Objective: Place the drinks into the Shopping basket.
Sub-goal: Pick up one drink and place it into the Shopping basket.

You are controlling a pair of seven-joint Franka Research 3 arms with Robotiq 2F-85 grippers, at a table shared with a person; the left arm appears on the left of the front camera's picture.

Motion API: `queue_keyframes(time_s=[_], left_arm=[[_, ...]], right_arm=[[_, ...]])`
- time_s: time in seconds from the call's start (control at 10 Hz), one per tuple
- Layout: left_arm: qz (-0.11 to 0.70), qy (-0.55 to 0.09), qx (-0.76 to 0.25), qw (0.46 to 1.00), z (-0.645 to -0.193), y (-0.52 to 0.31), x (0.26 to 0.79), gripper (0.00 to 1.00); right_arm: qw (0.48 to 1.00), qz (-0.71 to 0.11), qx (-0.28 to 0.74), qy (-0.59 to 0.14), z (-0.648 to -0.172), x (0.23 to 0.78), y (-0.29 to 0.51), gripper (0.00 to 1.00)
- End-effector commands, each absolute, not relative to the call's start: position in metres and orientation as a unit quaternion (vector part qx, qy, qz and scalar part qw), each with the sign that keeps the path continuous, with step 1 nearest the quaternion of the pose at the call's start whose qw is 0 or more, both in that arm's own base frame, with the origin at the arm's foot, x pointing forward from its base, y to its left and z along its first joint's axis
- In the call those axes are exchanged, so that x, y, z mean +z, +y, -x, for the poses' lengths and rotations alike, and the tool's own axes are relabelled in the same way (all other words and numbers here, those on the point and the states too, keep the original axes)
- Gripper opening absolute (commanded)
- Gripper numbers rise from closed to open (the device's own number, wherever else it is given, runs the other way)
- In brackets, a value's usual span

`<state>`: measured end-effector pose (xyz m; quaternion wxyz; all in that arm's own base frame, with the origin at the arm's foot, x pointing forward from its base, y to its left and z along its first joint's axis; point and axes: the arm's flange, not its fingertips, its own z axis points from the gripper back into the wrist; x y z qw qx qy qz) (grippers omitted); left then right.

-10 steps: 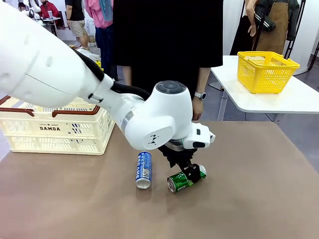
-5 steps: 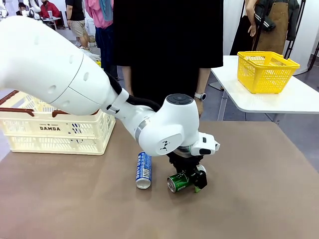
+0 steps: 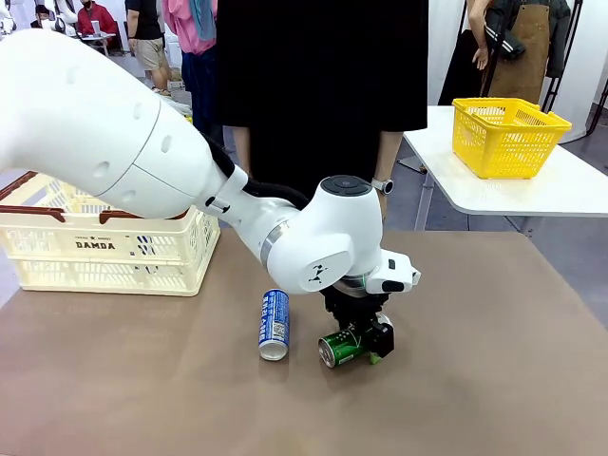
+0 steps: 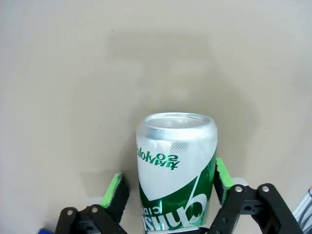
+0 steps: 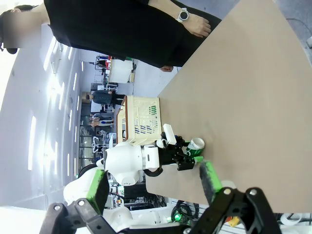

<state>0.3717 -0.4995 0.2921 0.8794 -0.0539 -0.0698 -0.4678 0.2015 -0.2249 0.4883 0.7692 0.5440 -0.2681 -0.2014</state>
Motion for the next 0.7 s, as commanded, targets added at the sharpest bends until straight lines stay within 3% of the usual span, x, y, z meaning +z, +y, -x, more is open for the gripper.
queue_keyframes(time_s=[0.0,0.6], left_arm=[[0.037,-0.069,-0.465,0.882,-0.368,-0.502,0.294,0.00],[0.026,-0.106,-0.411,0.905,-0.342,-0.500,0.322,0.00]], right_arm=[[0.762,-0.551,-0.190,-0.283,-0.204,0.490,-0.226,1.00],[0.762,-0.551,-0.190,-0.283,-0.204,0.490,-0.226,1.00]])
